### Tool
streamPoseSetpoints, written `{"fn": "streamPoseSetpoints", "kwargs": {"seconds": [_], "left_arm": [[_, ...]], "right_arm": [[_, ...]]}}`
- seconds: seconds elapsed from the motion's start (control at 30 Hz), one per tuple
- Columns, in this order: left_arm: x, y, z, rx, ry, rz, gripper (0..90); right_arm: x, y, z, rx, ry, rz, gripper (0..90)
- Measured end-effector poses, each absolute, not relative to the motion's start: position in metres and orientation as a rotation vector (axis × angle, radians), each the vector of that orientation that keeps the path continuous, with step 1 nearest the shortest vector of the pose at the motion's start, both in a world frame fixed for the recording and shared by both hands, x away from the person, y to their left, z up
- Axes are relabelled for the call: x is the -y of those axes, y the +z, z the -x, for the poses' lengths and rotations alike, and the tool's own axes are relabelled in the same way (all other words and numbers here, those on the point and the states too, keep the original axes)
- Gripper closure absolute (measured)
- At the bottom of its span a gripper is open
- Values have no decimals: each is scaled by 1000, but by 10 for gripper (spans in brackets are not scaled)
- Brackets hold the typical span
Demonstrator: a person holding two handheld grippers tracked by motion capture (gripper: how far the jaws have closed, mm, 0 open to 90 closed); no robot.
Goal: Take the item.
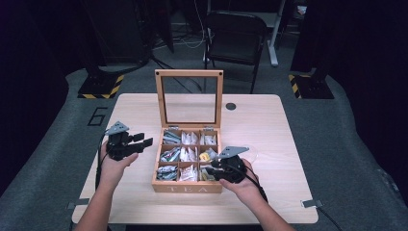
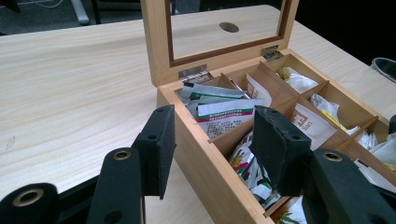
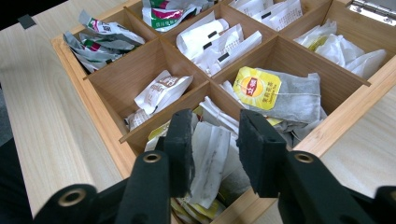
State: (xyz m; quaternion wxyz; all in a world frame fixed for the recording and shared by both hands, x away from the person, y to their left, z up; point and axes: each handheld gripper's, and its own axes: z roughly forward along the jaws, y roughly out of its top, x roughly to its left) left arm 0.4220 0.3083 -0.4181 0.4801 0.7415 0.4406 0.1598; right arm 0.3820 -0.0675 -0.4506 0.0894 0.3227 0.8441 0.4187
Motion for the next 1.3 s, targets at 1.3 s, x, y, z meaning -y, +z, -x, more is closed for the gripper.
{"fn": "streamPoseSetpoints", "kwargs": {"seconds": [1.3], "left_arm": [[-321,-430,-407,-1108,416,-1791,479]], "right_arm": [[78,-418,-381,-2468,1386,-913,872]]}}
